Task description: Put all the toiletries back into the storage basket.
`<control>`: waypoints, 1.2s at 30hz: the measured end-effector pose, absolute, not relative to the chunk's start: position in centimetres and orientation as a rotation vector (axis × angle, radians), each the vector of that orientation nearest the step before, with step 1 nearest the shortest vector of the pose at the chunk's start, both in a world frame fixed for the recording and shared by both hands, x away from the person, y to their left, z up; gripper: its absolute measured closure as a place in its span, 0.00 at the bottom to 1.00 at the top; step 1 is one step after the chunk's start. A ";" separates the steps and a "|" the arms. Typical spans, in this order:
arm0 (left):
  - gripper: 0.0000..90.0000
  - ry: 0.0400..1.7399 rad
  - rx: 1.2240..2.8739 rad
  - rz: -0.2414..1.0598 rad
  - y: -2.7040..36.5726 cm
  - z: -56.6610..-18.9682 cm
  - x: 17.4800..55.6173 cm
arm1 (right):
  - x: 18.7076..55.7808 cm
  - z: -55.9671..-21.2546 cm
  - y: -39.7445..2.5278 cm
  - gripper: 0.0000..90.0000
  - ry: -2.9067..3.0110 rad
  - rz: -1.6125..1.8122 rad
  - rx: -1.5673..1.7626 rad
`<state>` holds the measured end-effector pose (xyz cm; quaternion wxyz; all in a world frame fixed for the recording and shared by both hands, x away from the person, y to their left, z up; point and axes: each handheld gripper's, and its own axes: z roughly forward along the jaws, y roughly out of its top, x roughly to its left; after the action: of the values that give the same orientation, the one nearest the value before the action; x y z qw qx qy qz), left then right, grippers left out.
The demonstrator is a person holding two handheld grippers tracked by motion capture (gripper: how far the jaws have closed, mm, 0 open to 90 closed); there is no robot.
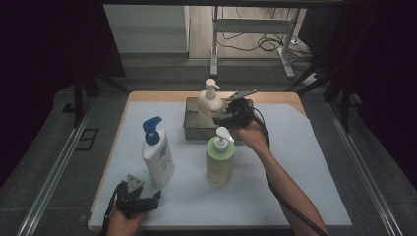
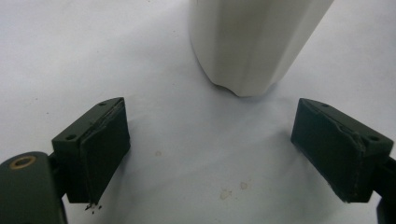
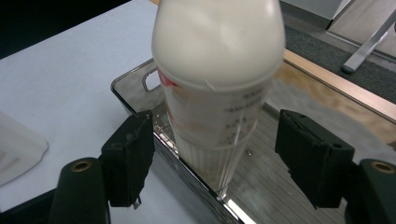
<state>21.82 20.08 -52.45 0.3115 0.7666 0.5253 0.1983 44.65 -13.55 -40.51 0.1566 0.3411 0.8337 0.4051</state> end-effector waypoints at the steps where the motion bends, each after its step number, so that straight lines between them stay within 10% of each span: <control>1: 0.13 1.387 2.023 0.523 20.1 -52.5 21.8 | 44.6 -40.5 -13.7 0.34 2.388 1.157 0.982; 36: 0.12 1.387 2.023 0.523 20.1 -52.5 21.8 | 47.9 -43.4 -14.5 1.00 2.392 1.054 1.180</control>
<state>21.82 20.10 -52.45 0.3115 0.7666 0.5254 0.1982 47.88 -14.54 -43.44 0.1362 0.4076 0.8263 0.3640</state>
